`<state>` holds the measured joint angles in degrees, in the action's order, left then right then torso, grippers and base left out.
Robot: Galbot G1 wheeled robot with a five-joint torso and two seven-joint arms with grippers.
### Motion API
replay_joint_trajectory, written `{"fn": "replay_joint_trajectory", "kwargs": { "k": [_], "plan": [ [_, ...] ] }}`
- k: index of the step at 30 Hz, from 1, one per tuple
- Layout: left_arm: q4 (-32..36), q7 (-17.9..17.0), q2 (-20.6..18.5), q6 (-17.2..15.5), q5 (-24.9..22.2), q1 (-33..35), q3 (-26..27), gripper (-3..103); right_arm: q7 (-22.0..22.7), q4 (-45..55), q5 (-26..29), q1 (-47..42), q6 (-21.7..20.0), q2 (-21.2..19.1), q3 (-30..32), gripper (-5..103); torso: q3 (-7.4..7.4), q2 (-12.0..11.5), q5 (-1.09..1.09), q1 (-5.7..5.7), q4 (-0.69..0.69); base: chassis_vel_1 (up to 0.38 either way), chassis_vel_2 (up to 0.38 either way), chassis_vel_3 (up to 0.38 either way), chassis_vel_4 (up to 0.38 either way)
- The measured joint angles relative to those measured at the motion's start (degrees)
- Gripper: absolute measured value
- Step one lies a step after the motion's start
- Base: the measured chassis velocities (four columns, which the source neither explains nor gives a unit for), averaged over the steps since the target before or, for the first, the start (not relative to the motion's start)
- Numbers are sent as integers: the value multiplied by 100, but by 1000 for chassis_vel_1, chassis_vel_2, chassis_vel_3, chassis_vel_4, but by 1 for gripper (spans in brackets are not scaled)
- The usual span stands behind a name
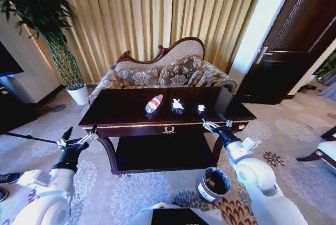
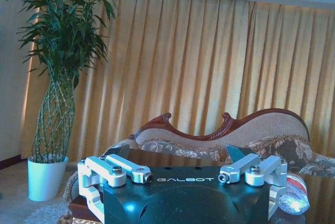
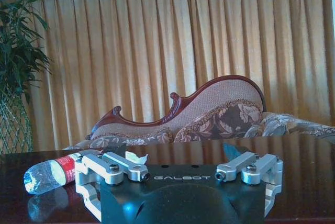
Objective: Move to the front of the table and place the trash on the table into the trash bin.
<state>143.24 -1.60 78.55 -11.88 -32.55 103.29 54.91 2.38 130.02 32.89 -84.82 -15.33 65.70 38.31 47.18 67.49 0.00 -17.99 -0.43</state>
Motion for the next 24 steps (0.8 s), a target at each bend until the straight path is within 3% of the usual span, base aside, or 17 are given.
{"fn": "replay_joint_trajectory", "kwargs": {
  "k": [24],
  "plan": [
    [0,18,55,8,-6,20,13,100,-9,25,7,-31,-40,18,-28,100,0,0,0,-3,0,-66,67,66,-68]
  ]
}}
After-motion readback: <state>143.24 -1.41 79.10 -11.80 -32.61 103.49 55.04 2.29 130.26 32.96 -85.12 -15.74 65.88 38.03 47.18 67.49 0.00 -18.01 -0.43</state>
